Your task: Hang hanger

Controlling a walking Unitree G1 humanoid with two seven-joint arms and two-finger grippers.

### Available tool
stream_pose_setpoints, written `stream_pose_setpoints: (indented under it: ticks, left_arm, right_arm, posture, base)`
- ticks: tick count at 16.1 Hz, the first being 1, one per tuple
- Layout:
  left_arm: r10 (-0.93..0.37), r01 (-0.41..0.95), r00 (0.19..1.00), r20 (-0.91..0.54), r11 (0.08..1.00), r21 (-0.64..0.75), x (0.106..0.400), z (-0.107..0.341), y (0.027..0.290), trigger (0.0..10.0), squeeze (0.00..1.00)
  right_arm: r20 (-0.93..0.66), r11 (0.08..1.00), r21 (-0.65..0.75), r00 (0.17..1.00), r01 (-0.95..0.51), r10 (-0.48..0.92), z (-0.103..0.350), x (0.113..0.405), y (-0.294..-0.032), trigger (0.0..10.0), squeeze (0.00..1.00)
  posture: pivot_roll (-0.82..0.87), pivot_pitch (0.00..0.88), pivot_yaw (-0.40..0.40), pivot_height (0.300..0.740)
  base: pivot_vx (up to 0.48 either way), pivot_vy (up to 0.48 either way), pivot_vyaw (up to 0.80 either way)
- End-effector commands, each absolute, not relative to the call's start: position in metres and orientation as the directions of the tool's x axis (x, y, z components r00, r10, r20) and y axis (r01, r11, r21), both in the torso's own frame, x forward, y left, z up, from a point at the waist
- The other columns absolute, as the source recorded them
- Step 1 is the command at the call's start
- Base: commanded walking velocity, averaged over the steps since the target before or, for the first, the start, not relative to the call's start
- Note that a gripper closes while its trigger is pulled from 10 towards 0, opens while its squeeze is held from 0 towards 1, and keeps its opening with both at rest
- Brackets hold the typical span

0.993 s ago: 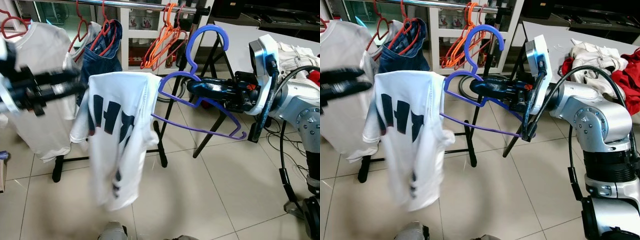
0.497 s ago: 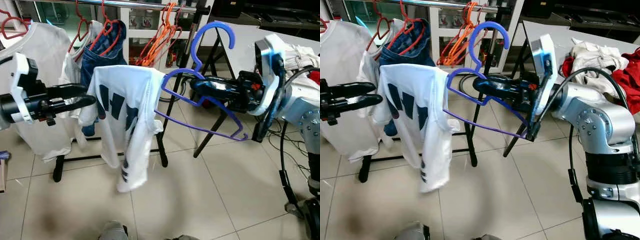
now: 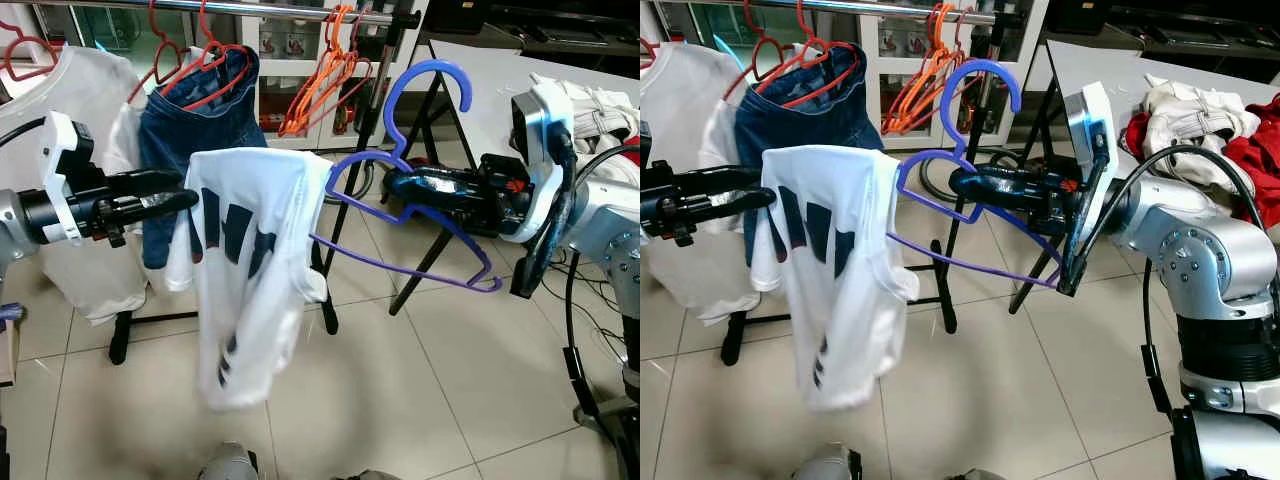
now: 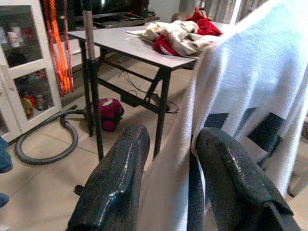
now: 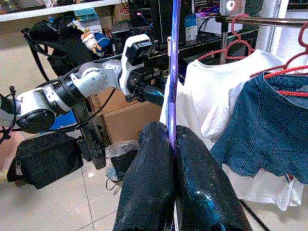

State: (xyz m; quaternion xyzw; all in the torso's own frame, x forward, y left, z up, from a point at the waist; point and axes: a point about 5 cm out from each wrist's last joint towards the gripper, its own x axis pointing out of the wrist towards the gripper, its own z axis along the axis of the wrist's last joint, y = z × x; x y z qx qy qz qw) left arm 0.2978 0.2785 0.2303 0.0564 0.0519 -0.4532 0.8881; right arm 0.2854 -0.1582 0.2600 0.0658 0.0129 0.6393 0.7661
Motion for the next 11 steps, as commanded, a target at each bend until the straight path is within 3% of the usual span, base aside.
stream_pose_setpoints:
  ticks: [1,7,8,9,11]
  left_arm:
    - [-0.804,0.817,0.577,-0.143,0.572,0.073,0.3,0.235,0.277,10.0,0.0]
    - [-0.861,0.87,0.485,-0.153,0.493,-0.014,0.308,0.22,0.261,10.0,0.0]
    - [-0.86,0.868,0.488,-0.151,0.496,-0.014,0.31,0.219,0.261,6.8,0.0]
    - [-0.854,0.861,0.501,-0.142,0.508,-0.015,0.313,0.219,0.261,0.0,0.0]
    - [-0.855,0.862,0.499,-0.14,0.507,-0.02,0.313,0.219,0.262,0.0,0.0]
  right_arm:
    - [0.08,0.162,0.102,0.17,-0.982,0.982,0.266,0.28,-0.162,0.0,0.0]
    - [0.075,0.137,0.107,0.145,-0.985,0.987,0.266,0.278,-0.158,0.0,0.0]
    - [0.074,0.137,0.107,0.145,-0.985,0.987,0.267,0.277,-0.158,0.0,0.0]
    - [0.074,0.139,0.105,0.147,-0.985,0.986,0.267,0.277,-0.158,0.0,0.0]
    - [0.073,0.141,0.103,0.149,-0.985,0.986,0.268,0.276,-0.158,0.0,0.0]
  posture:
    - [0.01,0.035,-0.08,0.74]
    - [0.0,0.029,-0.074,0.74]
    - [0.0,0.028,-0.072,0.74]
    - [0.0,0.026,-0.07,0.74]
    - [0.0,0.026,-0.069,0.74]
  base:
    - [0.0,0.0,0.0]
    - [0.0,0.0,0.0]
    - [0.0,0.0,0.0]
    - [0.0,0.0,0.0]
    - [0.0,0.0,0.0]
